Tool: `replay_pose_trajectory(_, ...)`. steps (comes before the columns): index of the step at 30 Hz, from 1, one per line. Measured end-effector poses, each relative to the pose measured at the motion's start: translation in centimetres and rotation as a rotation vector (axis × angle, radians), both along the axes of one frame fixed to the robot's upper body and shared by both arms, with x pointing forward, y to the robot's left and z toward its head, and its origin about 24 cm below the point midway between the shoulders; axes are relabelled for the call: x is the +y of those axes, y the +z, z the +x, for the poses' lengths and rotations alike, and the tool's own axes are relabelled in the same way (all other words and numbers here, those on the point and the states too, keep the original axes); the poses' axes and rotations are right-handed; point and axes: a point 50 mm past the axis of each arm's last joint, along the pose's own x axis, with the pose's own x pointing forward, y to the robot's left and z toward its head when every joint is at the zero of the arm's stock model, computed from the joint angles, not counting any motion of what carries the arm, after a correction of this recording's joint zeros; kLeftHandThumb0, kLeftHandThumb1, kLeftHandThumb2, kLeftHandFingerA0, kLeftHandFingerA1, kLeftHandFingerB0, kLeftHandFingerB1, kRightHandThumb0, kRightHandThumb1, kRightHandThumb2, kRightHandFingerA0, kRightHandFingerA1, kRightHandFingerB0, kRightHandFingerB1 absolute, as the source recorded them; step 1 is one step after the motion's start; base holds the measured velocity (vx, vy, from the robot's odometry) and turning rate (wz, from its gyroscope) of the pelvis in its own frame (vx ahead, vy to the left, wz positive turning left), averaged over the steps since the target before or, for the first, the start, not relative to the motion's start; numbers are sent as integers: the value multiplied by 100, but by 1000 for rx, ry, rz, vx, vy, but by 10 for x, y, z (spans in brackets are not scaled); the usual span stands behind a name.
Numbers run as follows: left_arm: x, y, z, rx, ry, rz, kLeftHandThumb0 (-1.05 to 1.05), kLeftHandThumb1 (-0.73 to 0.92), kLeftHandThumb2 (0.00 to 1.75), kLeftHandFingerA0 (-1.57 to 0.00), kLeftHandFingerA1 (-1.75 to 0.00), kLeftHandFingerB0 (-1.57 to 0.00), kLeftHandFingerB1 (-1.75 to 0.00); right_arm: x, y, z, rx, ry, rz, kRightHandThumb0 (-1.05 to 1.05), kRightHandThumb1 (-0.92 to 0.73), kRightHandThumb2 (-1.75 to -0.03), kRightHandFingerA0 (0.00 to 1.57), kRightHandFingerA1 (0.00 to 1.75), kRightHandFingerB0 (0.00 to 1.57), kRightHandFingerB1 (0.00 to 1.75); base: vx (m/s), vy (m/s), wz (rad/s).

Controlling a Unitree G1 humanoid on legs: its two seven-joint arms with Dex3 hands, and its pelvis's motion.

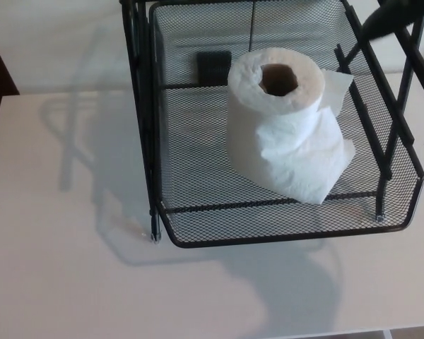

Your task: The robot walks towards a desk on which a file tray is kept in the middle and a toilet paper roll is kept on its right. The robot uses its right hand to hook on finger in the gap of the roll and grabs it, lifts it and places it on the tray.

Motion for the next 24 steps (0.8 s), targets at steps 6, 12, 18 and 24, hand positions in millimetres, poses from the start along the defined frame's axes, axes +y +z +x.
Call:
replay_pose_trajectory(6,0,0,-1,2,0,0,-82,92,123,0,-19,0,-11,-56,35,-21,-98,-122,162,-68,-50,-81,84,128,23,42,0,0,0)
replay_pose_trajectory(12,0,0,0,-1,-1,-1,-81,92,124,0,-16,0,-12,-108,39,-36,-144,-245,278,-59,-63,-60,41,40,33,31,0,0,0)
replay_pose_trajectory(18,-1,0,2,-6,-4,-2,-83,92,122,0,-15,0,-10,-147,29,-46,-154,-349,346,-57,-50,-82,35,54,29,45,0,0,0)
replay_pose_trajectory(24,-1,1,4,-9,-5,-3,-79,92,124,0,-17,0,-13,-197,-8,-50,-96,-495,438,-51,-64,-59,70,57,33,33,0,0,0)
